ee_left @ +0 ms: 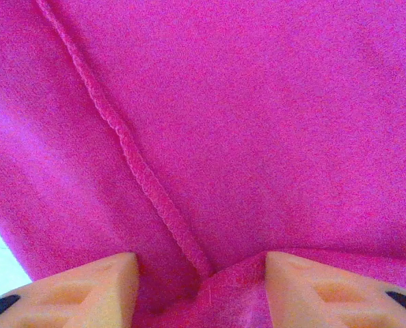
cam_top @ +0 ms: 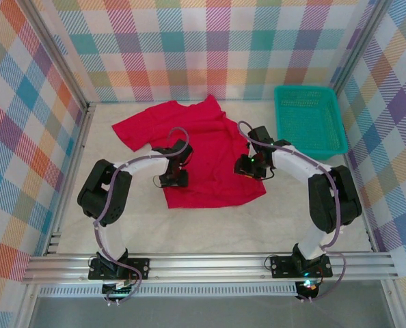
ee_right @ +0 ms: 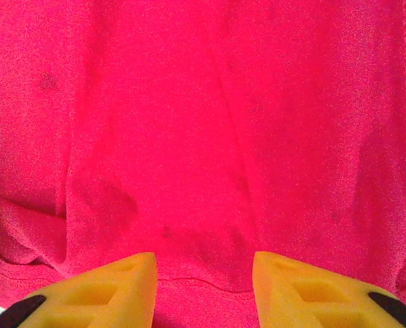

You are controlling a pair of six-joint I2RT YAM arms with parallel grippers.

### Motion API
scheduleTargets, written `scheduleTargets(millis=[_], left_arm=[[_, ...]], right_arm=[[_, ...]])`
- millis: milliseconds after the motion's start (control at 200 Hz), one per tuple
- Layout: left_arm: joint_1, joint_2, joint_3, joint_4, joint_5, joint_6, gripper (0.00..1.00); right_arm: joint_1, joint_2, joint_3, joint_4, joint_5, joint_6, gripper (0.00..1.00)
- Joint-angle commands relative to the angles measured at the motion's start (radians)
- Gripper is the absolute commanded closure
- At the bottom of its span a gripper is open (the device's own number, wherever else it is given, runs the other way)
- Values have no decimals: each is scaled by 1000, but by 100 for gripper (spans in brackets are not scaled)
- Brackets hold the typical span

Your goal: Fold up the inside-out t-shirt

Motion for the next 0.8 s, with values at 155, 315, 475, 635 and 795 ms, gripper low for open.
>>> scheduleTargets(millis=[155, 315, 475, 635, 795], left_arm=[[6, -10, 62, -68, -56, -15, 65], [-13, -26, 96, -118, -81, -15, 71], [-40, -48, 125, -173, -140, -16, 80], [-57, -72, 138, -203, -169, -18, 49], [-60, -89, 126, -169, -155, 2, 38]], right_arm=[[16, 35, 1, 16, -20, 8, 62], [21, 29, 1, 15, -16, 7, 64], [23, 31, -5, 15, -12, 4, 65], [23, 31, -9, 16, -15, 2, 65], [23, 29, -8, 18, -18, 1, 65]])
